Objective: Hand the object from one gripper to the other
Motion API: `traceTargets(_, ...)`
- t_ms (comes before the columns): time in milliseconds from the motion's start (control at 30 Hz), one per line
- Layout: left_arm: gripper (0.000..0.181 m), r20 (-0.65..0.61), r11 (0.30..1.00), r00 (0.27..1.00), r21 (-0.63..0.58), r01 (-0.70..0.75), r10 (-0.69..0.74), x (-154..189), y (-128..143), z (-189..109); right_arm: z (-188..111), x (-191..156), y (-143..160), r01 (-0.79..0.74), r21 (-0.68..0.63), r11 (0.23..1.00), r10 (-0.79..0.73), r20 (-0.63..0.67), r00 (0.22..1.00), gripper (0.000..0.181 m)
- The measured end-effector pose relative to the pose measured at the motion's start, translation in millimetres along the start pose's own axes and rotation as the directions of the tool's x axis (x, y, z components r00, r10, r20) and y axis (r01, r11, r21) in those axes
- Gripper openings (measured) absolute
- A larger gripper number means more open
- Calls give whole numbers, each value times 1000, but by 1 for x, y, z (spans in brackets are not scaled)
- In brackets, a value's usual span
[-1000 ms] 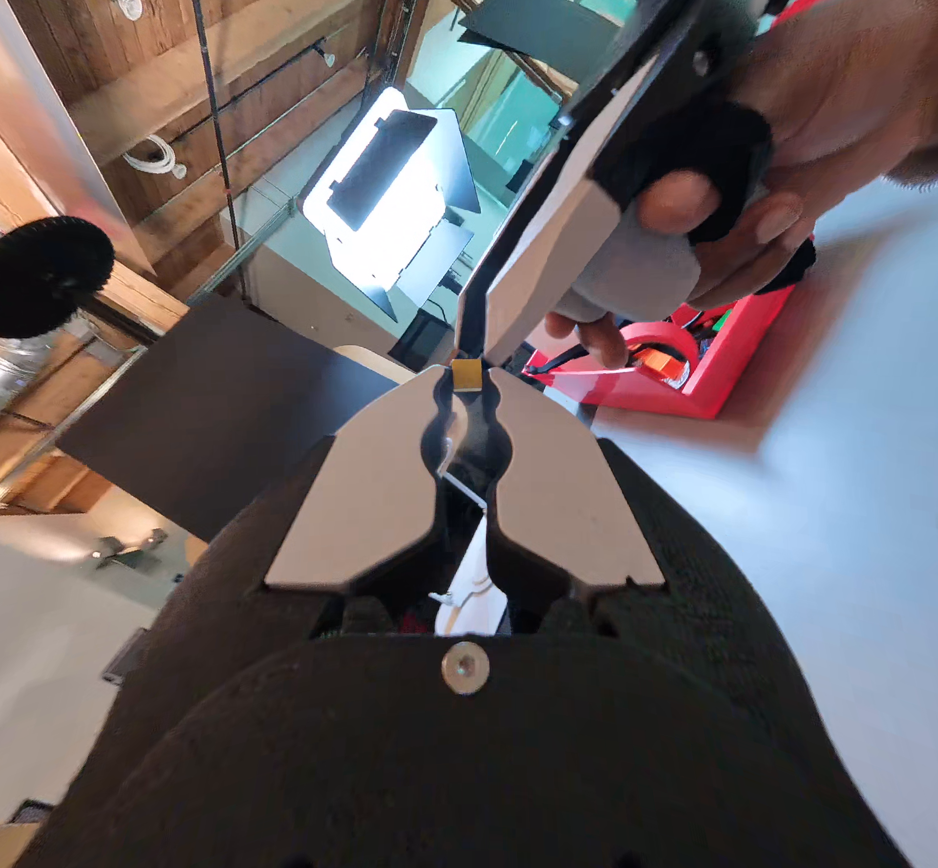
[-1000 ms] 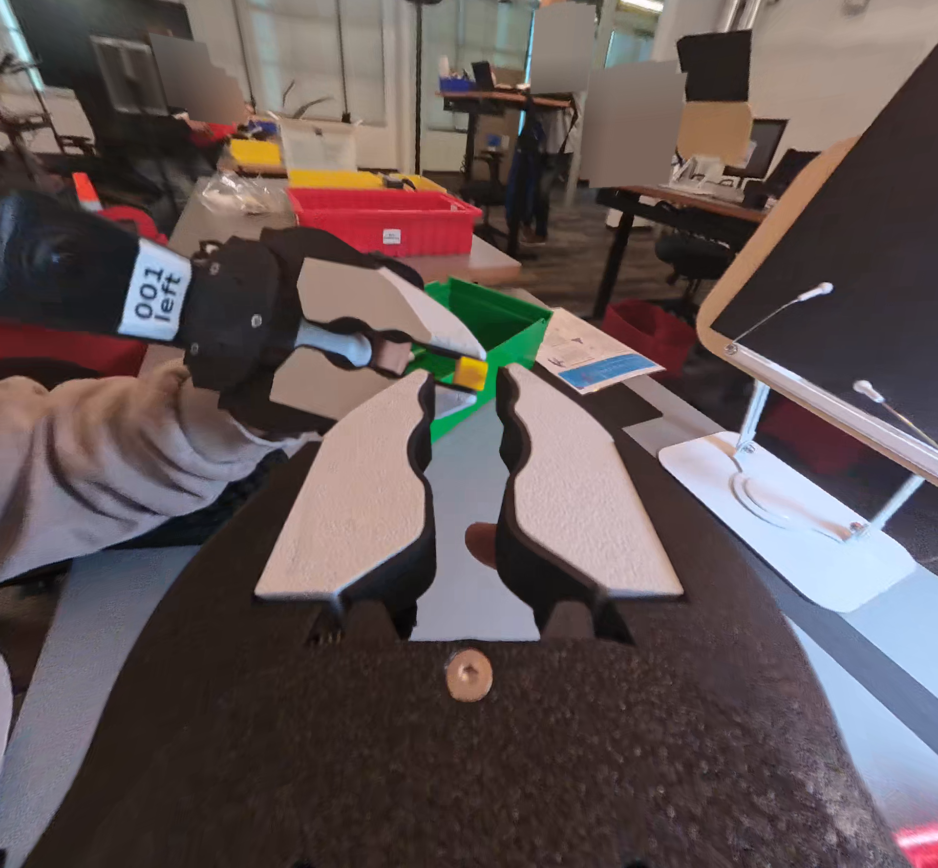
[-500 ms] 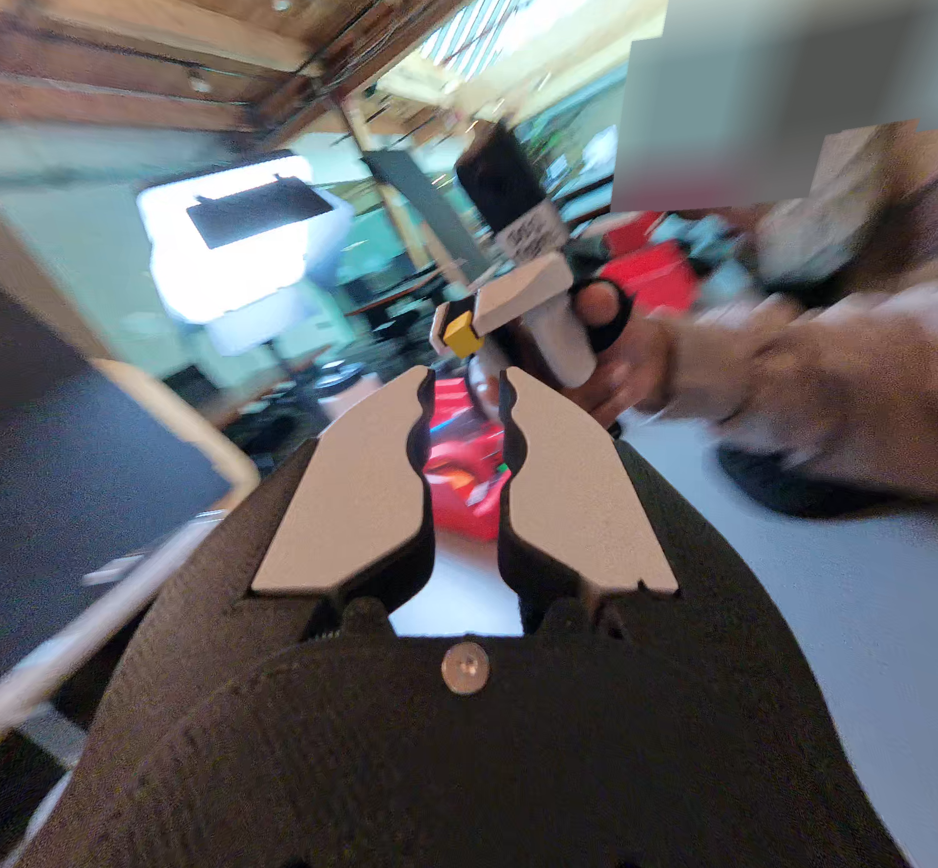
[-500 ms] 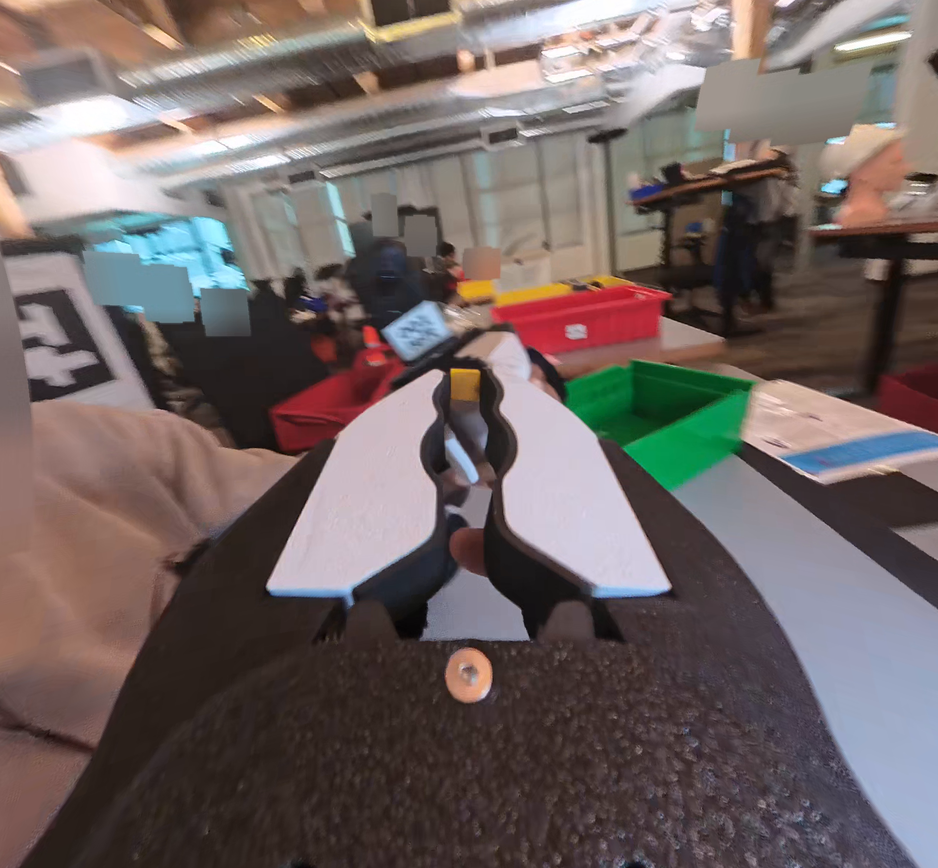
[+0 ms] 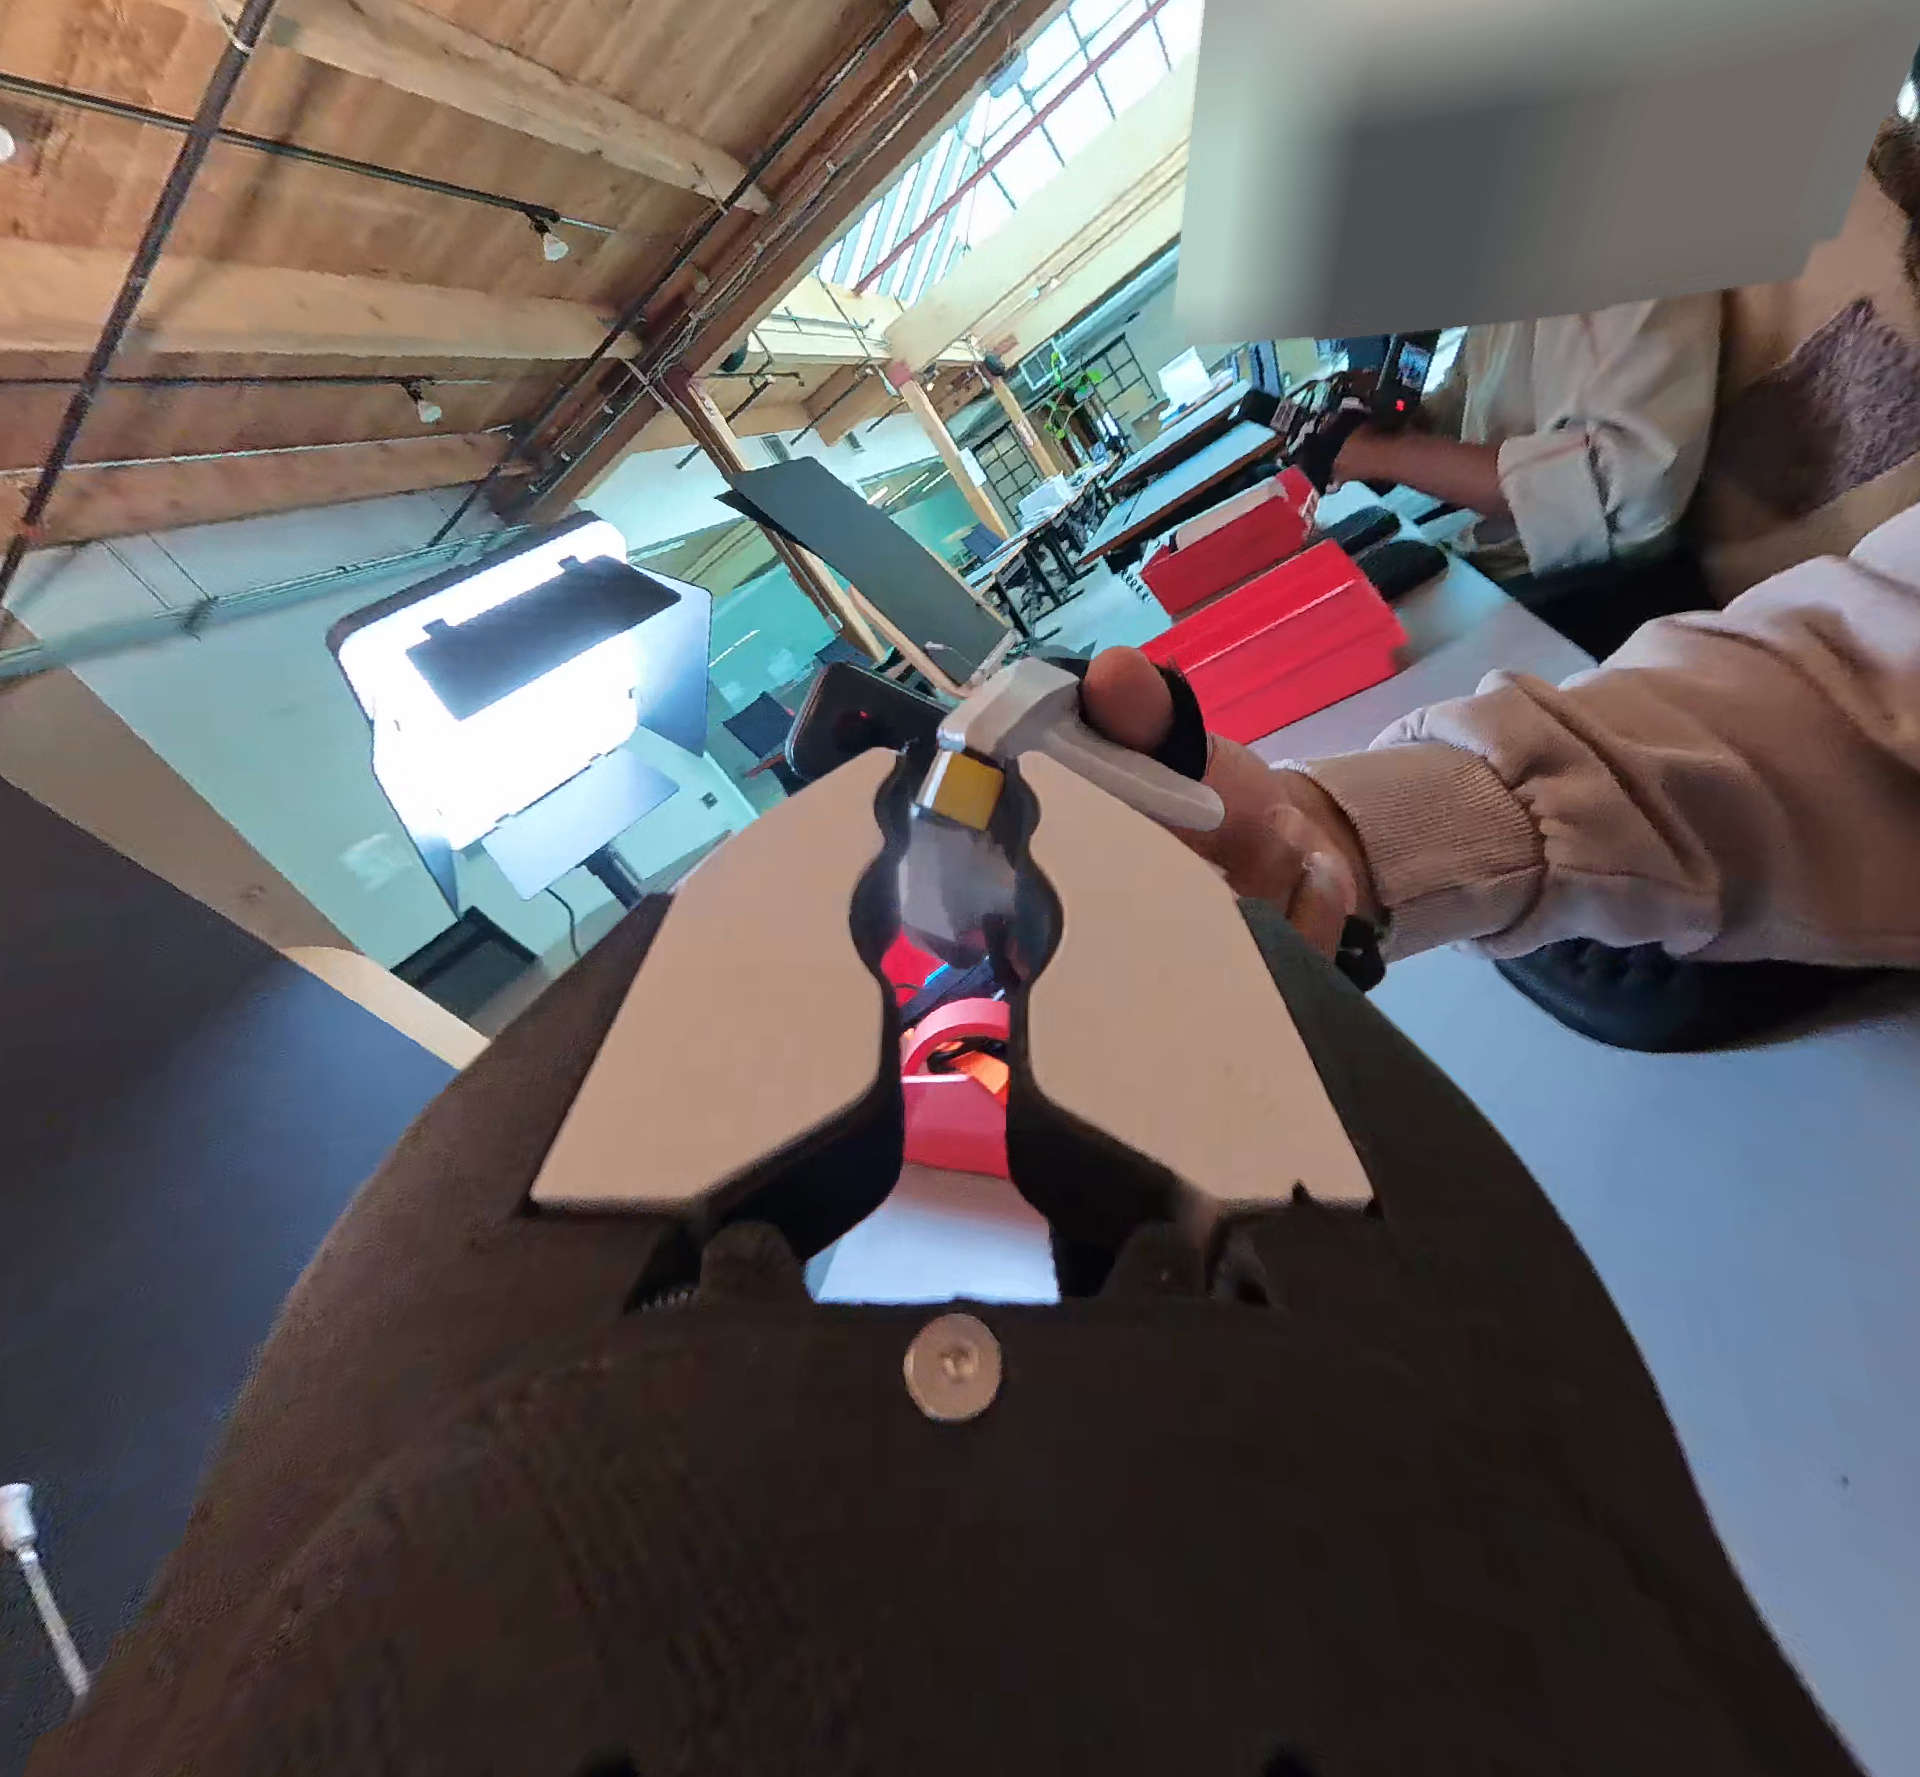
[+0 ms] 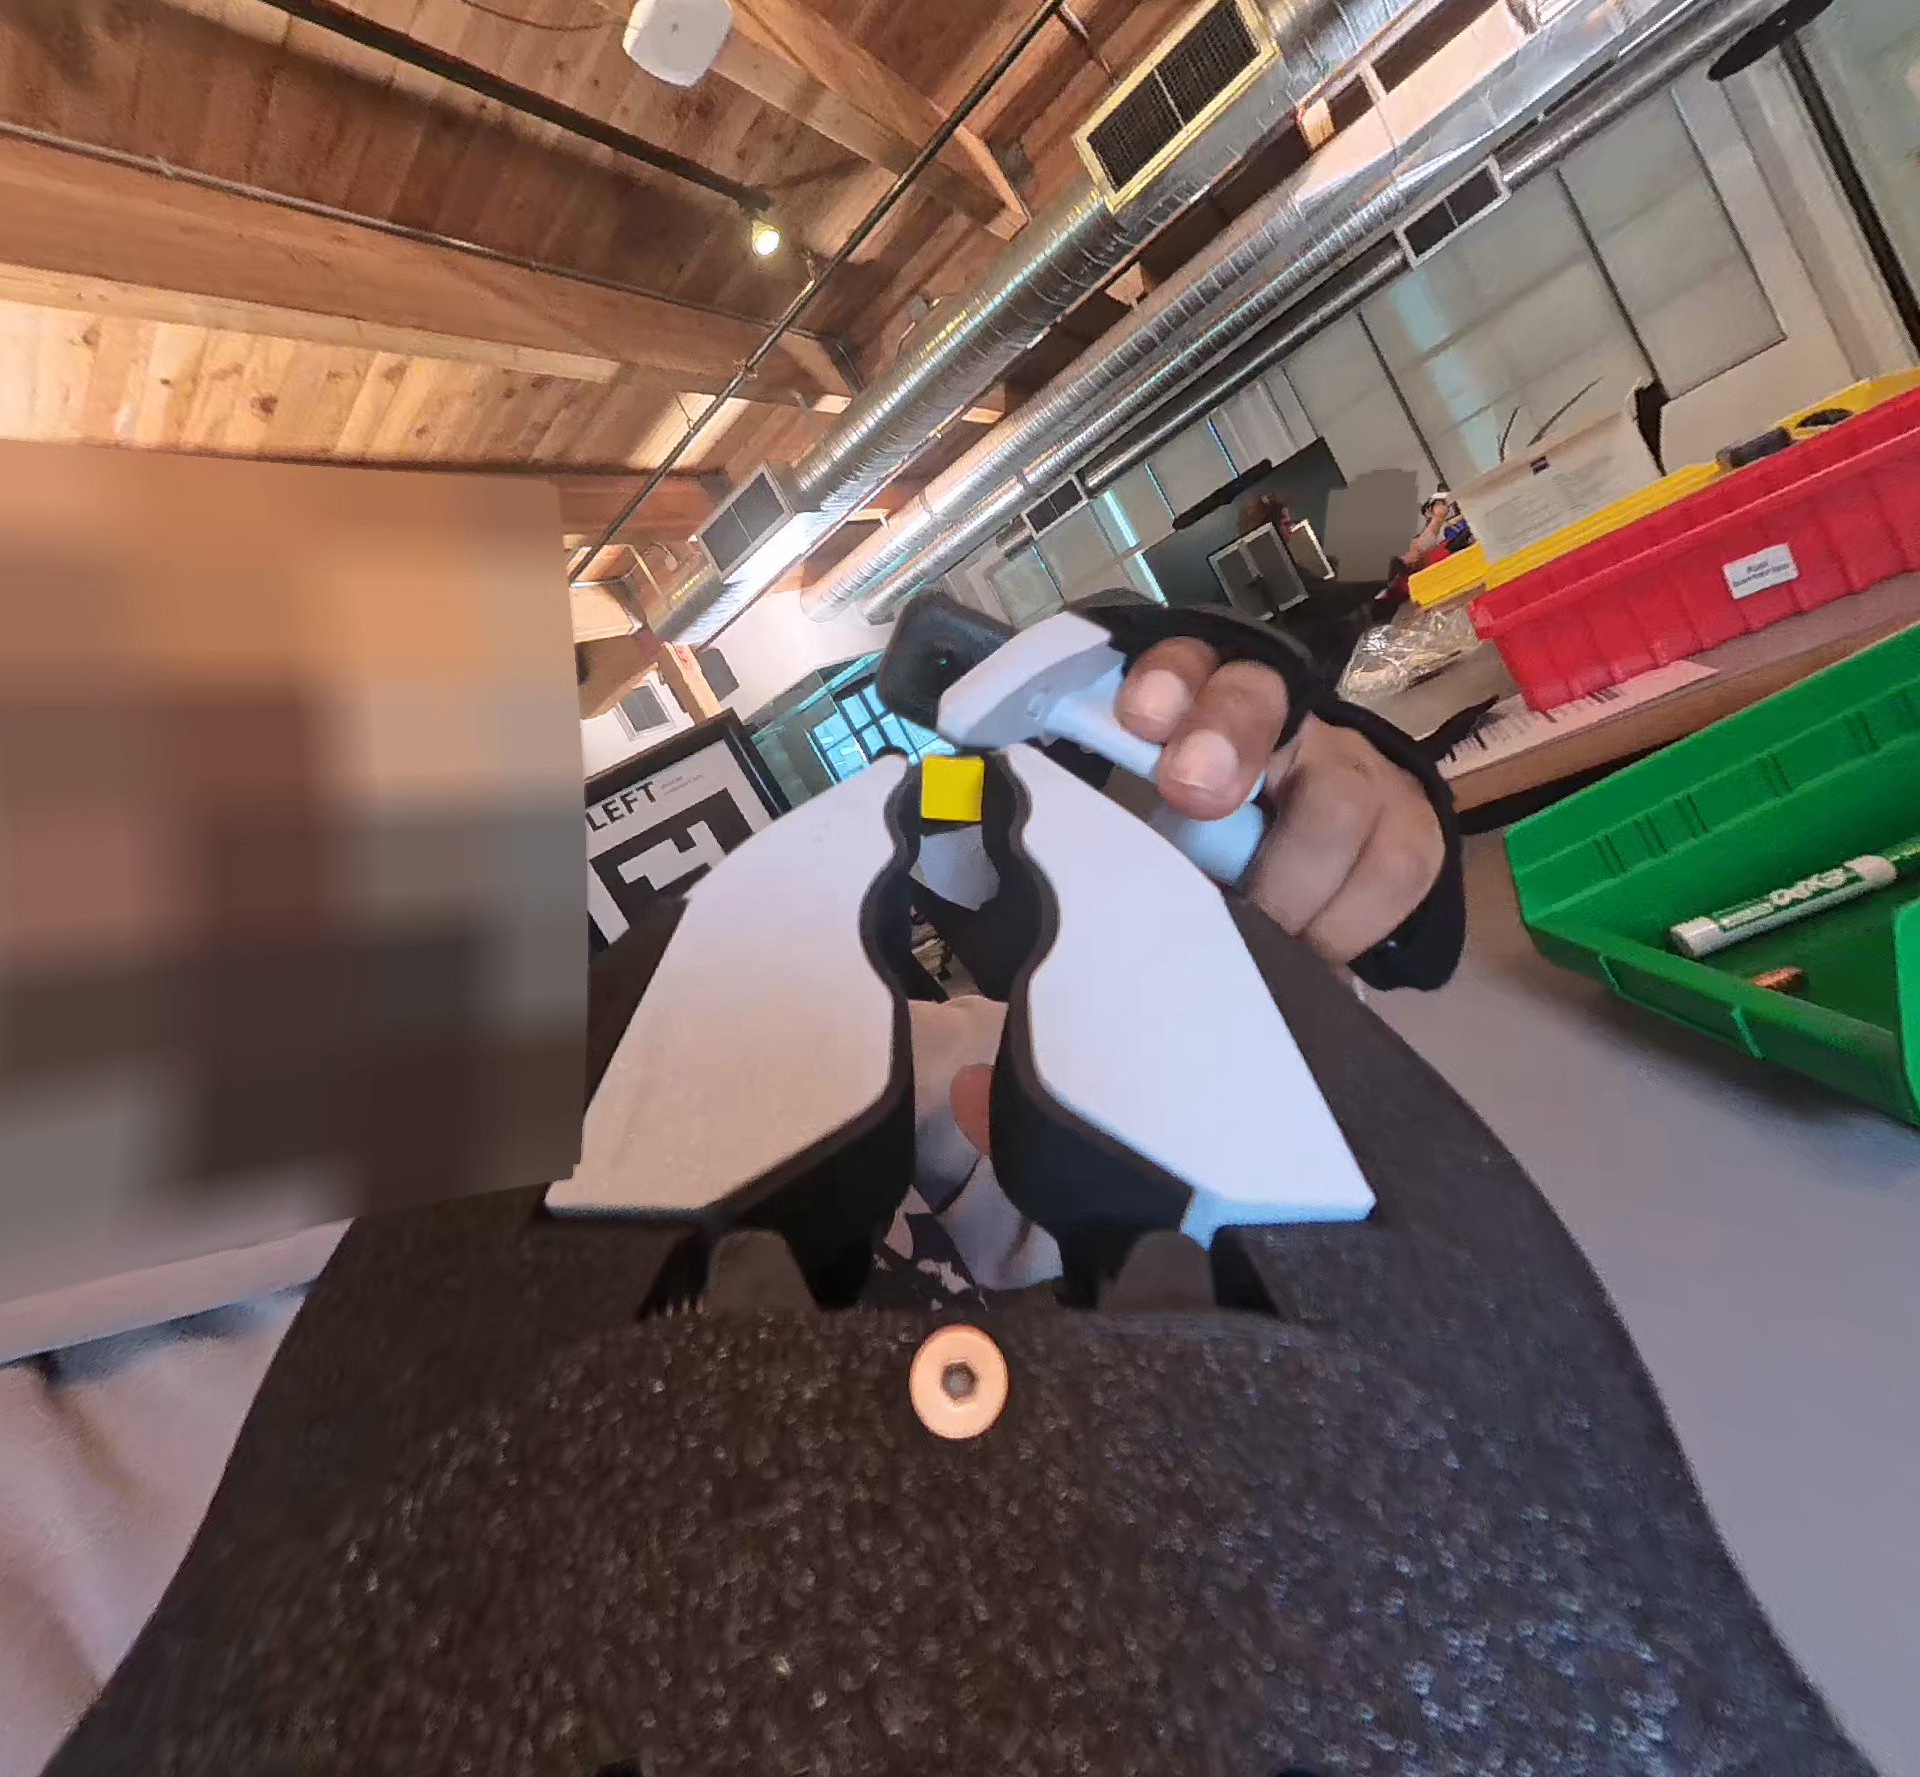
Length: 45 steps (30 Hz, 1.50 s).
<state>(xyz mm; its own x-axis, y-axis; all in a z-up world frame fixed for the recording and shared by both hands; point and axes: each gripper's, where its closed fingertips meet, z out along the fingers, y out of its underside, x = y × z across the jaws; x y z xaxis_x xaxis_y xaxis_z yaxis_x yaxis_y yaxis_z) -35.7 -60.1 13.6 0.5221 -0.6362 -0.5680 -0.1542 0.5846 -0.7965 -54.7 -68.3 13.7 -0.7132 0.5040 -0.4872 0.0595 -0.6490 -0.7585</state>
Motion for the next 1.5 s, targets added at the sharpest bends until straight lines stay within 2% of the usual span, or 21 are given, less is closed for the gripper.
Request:
traceTargets(33, 13, 6, 999, 999, -17, -34, 34, 0, 1, 0, 0, 1, 0, -5, 1, 1000, 5, -4, 1000, 11)
traceTargets(167, 12, 54, 979, 983, -115, -168, 175, -5, 9, -1, -5, 9, -3, 26, -3, 1000, -26, -70, 997, 12)
traceTargets(267, 11, 109, 928, 944, -250, -276, 310, -18, 19, -6, -19, 19, -18, 165, -16, 986, -164, -240, 957, 24)
traceTargets(333, 11, 130, 878, 907, -339, -339, 400, -27, 25, -10, -28, 25, -27, 298, -72, 952, -303, -374, 876, 24)
traceTargets(433, 11, 137, 782, 844, -474, -405, 519, -37, 37, -12, -33, 29, -33, 426, -168, 889, -449, -500, 740, 23)
traceTargets(533, 11, 102, 662, 763, -580, -475, 638, -41, 49, -12, -30, 38, -28, 468, -290, 834, -543, -574, 612, 22)
traceTargets(600, 11, 87, 637, 748, -594, -491, 658, -38, 52, -8, -27, 45, -22, 468, -356, 809, -582, -596, 553, 23)
traceTargets(700, 11, 62, 619, 735, -591, -518, 675, -32, 53, -5, -26, 50, -17, 448, -384, 807, -586, -610, 534, 22)
traceTargets(800, 11, 51, 620, 732, -574, -535, 679, -28, 51, -3, -24, 51, -12, 435, -389, 812, -582, -590, 560, 12)
traceTargets(900, 11, 48, 630, 738, -559, -539, 673, -26, 50, -2, -24, 50, -10, 432, -397, 810, -586, -568, 577, 10)
traceTargets(967, 11, 82, 725, 802, -489, -485, 592, -23, 44, 0, -22, 43, -11, 430, -369, 824, -567, -533, 628, 10)
traceTargets(1033, 15, 107, 854, 899, -378, -358, 424, -19, 34, 1, -18, 30, -11, 423, -306, 853, -521, -466, 715, 10)
traceTargets(1100, 18, 100, 958, 976, -234, -166, 194, -14, 20, 1, -11, 12, -10, 403, -231, 886, -462, -352, 814, 11)
traceTargets(1167, 18, 45, 991, 996, -102, 87, -83, -12, 6, 0, -8, -2, -11, 396, -166, 903, -428, -260, 866, 10)
traceTargets(1233, 17, -42, 941, 940, -27, 338, -339, -11, -1, 1, -7, -14, -10, 407, -128, 904, -425, -180, 887, 10)
traceTargets(1333, 17, -175, 765, 756, 19, 643, -631, -11, -7, 1, -7, -22, -9, 459, -116, 881, -471, -131, 872, 10)
traceTargets(1400, 17, -245, 615, 594, -17, 788, -767, -9, -6, 4, -8, -24, -9, 535, -134, 834, -551, -141, 823, 10)
traceTargets(1500, 20, -320, 430, 390, -62, 901, -863, -7, -5, 6, -11, -16, -7, 671, -247, 699, -715, -206, 668, 10)
